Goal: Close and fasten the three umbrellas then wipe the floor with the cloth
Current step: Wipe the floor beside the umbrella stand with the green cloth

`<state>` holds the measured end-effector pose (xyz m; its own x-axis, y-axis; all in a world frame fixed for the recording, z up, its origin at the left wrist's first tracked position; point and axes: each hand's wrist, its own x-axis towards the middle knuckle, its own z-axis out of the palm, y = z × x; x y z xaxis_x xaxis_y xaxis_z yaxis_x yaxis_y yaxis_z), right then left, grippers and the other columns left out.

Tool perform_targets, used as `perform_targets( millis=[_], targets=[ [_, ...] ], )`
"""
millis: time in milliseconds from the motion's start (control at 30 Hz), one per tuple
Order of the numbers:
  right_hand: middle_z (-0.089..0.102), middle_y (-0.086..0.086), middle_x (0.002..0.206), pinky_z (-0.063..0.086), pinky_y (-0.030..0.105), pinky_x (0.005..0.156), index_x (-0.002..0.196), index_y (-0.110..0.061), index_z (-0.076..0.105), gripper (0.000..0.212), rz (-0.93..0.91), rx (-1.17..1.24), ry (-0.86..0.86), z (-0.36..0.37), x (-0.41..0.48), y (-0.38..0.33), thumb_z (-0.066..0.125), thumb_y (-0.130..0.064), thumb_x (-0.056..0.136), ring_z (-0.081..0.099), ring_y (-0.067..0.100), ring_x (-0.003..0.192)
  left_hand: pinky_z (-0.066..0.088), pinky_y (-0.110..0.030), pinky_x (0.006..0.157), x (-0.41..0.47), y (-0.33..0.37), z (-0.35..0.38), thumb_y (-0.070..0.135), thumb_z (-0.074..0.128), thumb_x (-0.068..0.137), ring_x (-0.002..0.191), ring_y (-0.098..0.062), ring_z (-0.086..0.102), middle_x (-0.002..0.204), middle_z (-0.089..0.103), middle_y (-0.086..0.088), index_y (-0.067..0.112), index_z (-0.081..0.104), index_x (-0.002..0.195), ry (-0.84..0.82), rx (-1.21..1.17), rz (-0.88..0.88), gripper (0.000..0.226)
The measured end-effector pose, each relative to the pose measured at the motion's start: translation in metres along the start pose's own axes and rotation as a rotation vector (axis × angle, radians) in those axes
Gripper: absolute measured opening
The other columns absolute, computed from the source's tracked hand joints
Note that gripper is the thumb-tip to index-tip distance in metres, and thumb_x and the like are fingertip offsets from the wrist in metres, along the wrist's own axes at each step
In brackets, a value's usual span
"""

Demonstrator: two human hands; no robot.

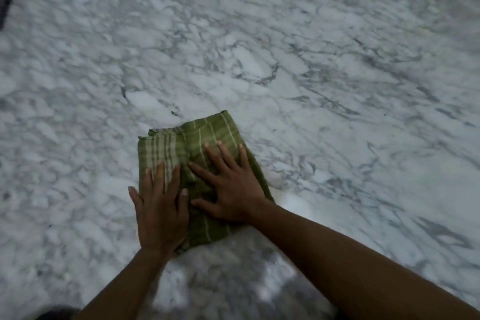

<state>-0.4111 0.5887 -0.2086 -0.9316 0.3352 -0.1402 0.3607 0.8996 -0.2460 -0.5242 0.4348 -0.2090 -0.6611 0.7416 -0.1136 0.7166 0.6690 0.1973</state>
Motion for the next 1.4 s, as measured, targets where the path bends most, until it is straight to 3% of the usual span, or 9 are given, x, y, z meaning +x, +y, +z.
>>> perform_targets(
  millis=[100,300,433,600,800,933,1067,1233,1400],
  targets=[
    [0.010,0.004,0.168,0.002,0.060,0.120,0.155,-0.044,0.023,0.077,-0.097,-0.075,0.002,-0.011,0.002,0.049,0.031,-0.081,0.088,0.005,0.027,0.155,0.009,-0.070,0.116,0.017,0.040,0.008,0.044,0.030,0.097,0.151,-0.036,0.023,0.162,0.035,-0.009,0.020,0.046,0.150,0.038,-0.034,0.013,0.060],
    [0.005,-0.004,0.169,0.003,0.056,0.122,0.155,-0.047,0.017,0.077,0.059,-0.127,-0.030,-0.053,-0.015,0.178,0.025,-0.084,0.088,0.001,0.021,0.156,0.008,-0.066,0.118,0.083,0.163,0.029,0.044,0.025,0.097,0.152,-0.035,0.020,0.164,0.031,-0.003,0.029,0.039,0.153,0.002,-0.026,0.115,0.060],
    [0.000,-0.009,0.169,0.001,0.053,0.124,0.154,-0.052,0.015,0.076,0.285,-0.086,0.025,-0.071,-0.048,0.265,0.024,-0.086,0.086,0.000,0.018,0.156,0.011,-0.066,0.118,0.125,0.254,0.047,0.041,0.032,0.098,0.150,-0.038,0.029,0.160,0.040,-0.006,0.027,0.048,0.149,0.012,-0.087,0.282,0.055],
    [0.005,-0.009,0.168,0.005,0.053,0.123,0.152,-0.057,0.013,0.077,0.651,-0.030,0.145,-0.086,-0.084,0.352,0.024,-0.089,0.083,0.004,0.019,0.155,-0.008,-0.061,0.121,0.184,0.362,0.053,0.045,0.020,0.106,0.156,-0.029,-0.005,0.170,0.003,0.003,0.035,0.013,0.160,-0.150,0.008,0.495,0.055],
    [0.004,-0.005,0.169,0.007,0.056,0.121,0.153,-0.054,0.008,0.077,0.974,-0.010,0.238,-0.094,-0.060,0.408,0.011,-0.088,0.084,0.002,0.021,0.155,-0.012,-0.062,0.120,0.284,0.414,0.049,0.051,0.015,0.106,0.157,-0.022,-0.006,0.170,0.000,0.007,0.037,0.007,0.160,-0.185,0.115,0.782,0.056],
    [0.001,-0.003,0.169,0.004,0.061,0.120,0.153,-0.054,0.006,0.078,1.016,0.013,0.226,-0.106,0.013,0.432,0.006,-0.088,0.083,0.000,0.025,0.155,-0.015,-0.066,0.117,0.359,0.398,0.037,0.055,0.011,0.105,0.157,-0.020,-0.005,0.170,-0.001,0.009,0.040,0.005,0.159,-0.142,0.163,0.780,0.057],
    [-0.004,-0.002,0.169,-0.002,0.062,0.120,0.154,-0.052,0.006,0.074,0.912,0.028,0.189,-0.119,0.129,0.420,0.009,-0.083,0.087,-0.005,0.026,0.155,-0.016,-0.066,0.117,0.431,0.335,0.013,0.053,0.010,0.105,0.157,-0.021,-0.002,0.170,-0.001,0.009,0.039,0.004,0.160,-0.092,0.206,0.633,0.056],
    [-0.006,-0.001,0.169,-0.011,0.060,0.118,0.155,-0.050,0.009,0.066,0.566,0.040,0.123,-0.112,0.288,0.308,0.013,-0.074,0.094,-0.009,0.026,0.155,-0.005,-0.067,0.118,0.475,0.159,-0.029,0.053,0.013,0.105,0.156,-0.022,0.009,0.170,0.007,0.007,0.039,0.009,0.160,-0.037,0.266,0.320,0.056],
    [0.002,-0.001,0.169,-0.013,0.057,0.120,0.154,-0.047,0.020,0.054,0.173,0.062,0.078,-0.083,0.317,0.162,0.016,-0.060,0.101,-0.001,0.025,0.155,0.015,-0.064,0.117,0.368,0.016,-0.047,0.038,0.025,0.107,0.149,-0.031,0.031,0.163,0.033,-0.006,0.029,0.034,0.156,0.017,0.133,0.076,0.051]
  ],
)
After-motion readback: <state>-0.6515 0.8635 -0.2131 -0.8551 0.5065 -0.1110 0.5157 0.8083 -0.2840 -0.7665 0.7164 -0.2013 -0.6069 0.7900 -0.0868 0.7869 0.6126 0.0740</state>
